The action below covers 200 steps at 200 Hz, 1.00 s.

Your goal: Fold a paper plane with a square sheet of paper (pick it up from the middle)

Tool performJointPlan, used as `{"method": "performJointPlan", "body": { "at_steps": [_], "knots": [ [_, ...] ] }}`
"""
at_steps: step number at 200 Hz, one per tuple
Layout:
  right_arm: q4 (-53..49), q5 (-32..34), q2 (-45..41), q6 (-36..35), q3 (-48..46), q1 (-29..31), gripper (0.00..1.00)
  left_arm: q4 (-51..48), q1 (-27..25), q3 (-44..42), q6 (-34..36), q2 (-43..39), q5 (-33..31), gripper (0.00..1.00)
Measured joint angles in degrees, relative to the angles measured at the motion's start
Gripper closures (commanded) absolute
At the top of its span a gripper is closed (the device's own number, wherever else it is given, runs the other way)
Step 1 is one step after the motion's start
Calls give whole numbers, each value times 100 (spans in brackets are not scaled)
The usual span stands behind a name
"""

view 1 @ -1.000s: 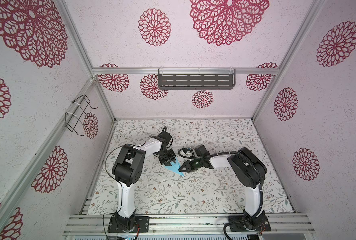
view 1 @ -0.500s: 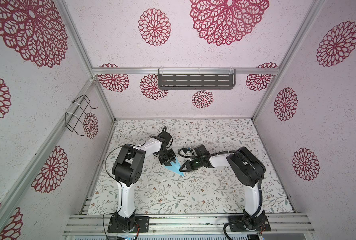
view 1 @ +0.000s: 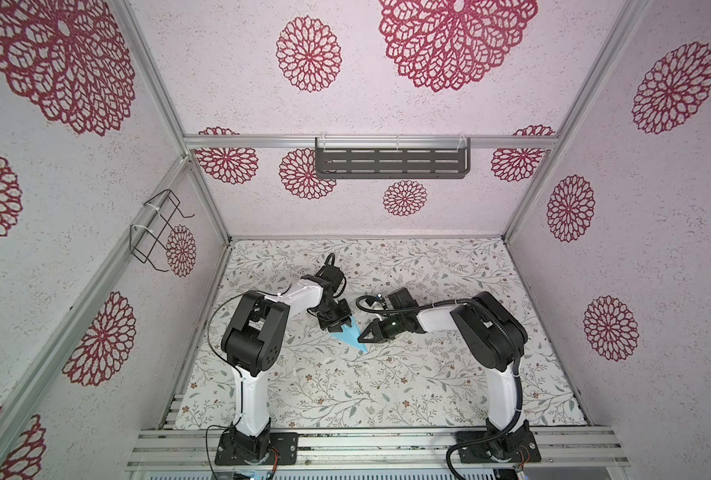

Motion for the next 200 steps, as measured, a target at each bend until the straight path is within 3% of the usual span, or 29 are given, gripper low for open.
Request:
{"method": "performJointPlan", "body": {
  "at_steps": [73,101,144,200],
  "knots": [
    [-251,-7,37,-2,138,-15,95,1366,87,-979,-186,-852,11,70],
    [-258,-4,37,-2,140,-26,95,1816,87,-1368,-214,-1054,109,77],
    [-293,-37,61,2,170,-42,94,2253,87,-1829,-260,-1078,251,80],
    [-295,-55,74,2,175,-48,93,2673,87,-1797,-361,-831,459,81]
  ]
}}
